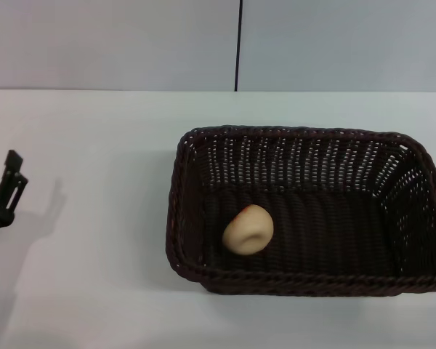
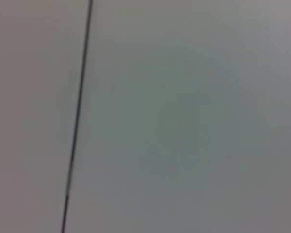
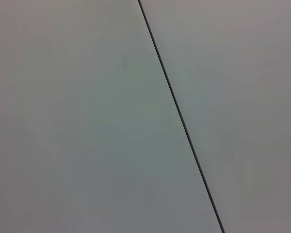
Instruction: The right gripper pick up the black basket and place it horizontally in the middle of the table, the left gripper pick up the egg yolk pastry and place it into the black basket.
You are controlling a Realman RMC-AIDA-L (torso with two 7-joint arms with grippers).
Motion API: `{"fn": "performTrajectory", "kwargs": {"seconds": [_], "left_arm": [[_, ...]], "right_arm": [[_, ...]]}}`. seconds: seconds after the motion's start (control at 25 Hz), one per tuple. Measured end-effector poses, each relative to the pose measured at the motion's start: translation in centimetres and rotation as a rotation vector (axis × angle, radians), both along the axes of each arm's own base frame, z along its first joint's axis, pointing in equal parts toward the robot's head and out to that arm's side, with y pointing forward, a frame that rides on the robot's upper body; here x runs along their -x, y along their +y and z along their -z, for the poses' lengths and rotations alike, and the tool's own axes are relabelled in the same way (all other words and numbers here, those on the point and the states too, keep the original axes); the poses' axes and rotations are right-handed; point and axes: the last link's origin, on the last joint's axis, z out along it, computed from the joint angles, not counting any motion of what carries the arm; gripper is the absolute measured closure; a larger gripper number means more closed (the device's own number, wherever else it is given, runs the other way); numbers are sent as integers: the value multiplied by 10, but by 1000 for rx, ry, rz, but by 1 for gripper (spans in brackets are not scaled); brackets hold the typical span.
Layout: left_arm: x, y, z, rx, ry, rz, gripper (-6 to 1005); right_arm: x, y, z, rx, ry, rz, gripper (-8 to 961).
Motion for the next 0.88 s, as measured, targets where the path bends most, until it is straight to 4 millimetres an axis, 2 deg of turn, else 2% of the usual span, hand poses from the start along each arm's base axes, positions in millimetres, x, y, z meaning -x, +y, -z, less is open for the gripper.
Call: {"fn": "performTrajectory", "kwargs": {"seconds": [0.88], "left_arm": [[9, -2, -4, 10, 46, -26, 201]], "right_arm": [[2, 18, 15, 40, -1, 40, 337]]}}
